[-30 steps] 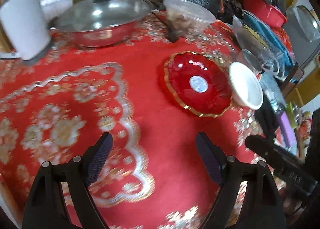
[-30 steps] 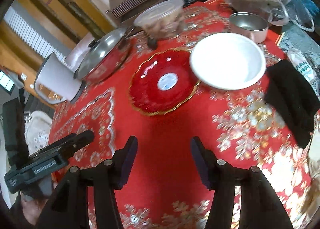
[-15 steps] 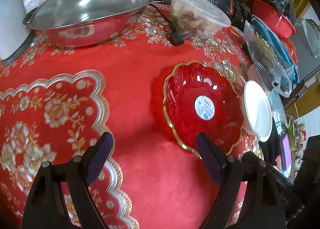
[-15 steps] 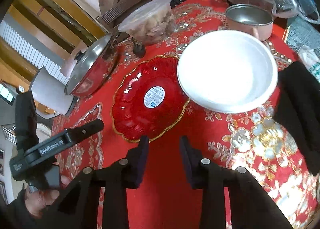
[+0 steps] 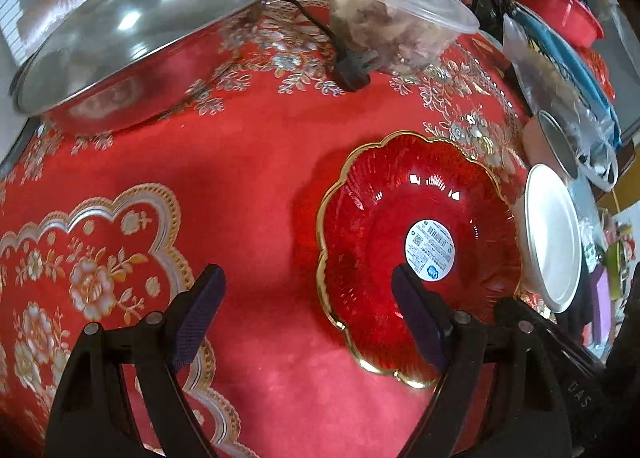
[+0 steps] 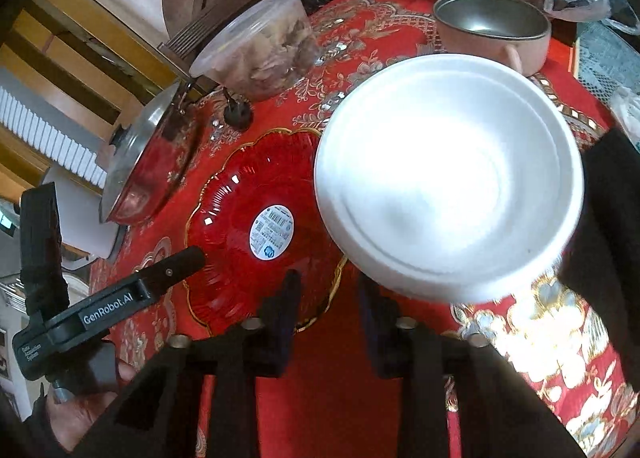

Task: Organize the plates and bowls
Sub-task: 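Close the left gripper on the rim of the red flower-shaped bowl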

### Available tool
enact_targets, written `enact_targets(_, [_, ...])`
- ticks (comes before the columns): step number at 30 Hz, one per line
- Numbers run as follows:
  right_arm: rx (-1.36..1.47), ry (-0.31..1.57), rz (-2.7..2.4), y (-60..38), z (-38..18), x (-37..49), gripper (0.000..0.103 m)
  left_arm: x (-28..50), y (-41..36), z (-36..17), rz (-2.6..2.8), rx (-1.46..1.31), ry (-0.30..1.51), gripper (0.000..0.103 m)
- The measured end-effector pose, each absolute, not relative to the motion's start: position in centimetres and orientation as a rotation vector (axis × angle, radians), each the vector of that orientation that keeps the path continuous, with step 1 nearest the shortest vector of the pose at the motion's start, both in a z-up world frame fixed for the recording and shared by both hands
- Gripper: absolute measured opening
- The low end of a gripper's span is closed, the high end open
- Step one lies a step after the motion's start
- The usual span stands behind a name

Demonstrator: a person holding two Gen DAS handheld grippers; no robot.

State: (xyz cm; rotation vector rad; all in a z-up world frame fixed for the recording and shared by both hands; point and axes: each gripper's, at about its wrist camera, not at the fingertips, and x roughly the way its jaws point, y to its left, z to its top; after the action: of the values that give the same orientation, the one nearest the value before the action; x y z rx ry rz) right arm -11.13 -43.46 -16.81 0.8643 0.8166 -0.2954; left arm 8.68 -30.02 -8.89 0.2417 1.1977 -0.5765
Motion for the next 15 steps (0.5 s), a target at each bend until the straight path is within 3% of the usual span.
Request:
enact_targets(5, [0.856, 0.829, -0.304, -43.5, -17.3, -10.4, 0.012, 8.9, -30.7, -9.3, -0.578, 0.255, 1.197, 0.082])
enact_targets(7, [0.851, 0.827, -0.309, -43.6, -17.3, -10.3, 0.012, 9.0, -30.9, -9.7, -0.583, 0.269, 1.199, 0.073])
enact_targets(9, [0.845, 0.825, -0.314, -43.6, -17.3, -10.0, 0.012, 9.1, -31.1, -10.2, -0.579, 0.279, 1.212, 0.053])
enact_targets(13, [0.845, 0.824, -0.312, -43.8, -17.4, -9.9, 0.011, 9.1, -31.3, -10.0, -0.593, 0.277, 1.204, 0.035])
enact_targets(15, [0.84, 0.826, -0.305, -43.7, -17.4, -9.7, 0.011, 8.7, -31.7, -9.8, -0.61, 0.29, 1.198, 0.019])
